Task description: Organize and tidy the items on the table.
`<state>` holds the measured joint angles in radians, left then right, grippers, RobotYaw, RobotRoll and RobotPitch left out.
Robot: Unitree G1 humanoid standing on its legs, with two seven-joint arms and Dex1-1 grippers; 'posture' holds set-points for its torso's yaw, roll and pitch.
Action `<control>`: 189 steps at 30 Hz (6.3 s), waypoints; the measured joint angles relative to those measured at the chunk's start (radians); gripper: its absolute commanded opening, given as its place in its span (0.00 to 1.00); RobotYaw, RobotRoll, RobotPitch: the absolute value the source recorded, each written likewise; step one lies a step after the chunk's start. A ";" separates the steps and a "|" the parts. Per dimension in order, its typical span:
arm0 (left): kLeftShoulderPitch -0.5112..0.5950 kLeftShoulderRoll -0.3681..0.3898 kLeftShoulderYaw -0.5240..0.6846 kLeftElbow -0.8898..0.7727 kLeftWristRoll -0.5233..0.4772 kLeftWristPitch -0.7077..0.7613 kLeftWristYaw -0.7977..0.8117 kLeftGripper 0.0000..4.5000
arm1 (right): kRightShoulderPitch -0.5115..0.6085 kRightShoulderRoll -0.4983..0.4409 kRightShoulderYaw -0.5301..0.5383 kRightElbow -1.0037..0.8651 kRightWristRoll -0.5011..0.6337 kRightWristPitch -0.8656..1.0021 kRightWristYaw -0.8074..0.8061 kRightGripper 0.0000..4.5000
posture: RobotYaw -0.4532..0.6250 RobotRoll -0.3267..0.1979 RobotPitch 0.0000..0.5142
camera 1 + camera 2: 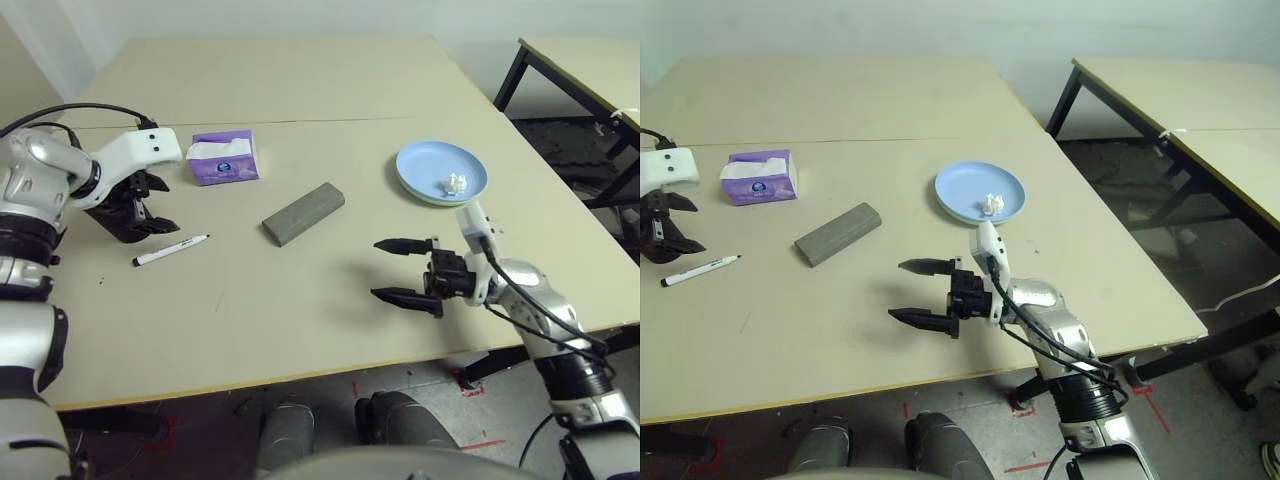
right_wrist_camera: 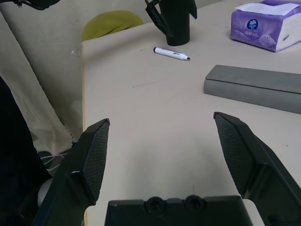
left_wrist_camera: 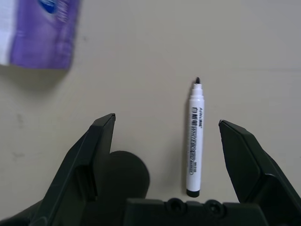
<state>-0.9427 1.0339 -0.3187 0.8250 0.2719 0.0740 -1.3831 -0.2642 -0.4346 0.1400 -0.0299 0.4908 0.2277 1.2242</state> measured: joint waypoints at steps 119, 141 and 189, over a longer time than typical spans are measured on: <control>0.097 -0.034 -0.001 -0.040 0.068 -0.007 0.038 0.99 | 0.068 -0.050 0.049 0.007 -0.067 -0.074 0.063 1.00 | 0.38 0.62 0.11; -0.036 -0.079 -0.100 0.129 0.197 -0.272 0.026 0.99 | 0.088 -0.059 0.057 -0.001 -0.075 -0.095 0.063 1.00 | 0.35 0.62 0.10; -0.095 -0.157 -0.167 0.392 0.322 -0.281 0.095 0.06 | 0.088 -0.071 0.062 -0.012 -0.094 -0.107 0.043 1.00 | 0.32 0.62 0.09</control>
<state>-1.0378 0.8772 -0.4859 1.2172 0.5936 -0.2066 -1.2886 -0.1759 -0.5056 0.2019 -0.0415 0.3967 0.1207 1.2673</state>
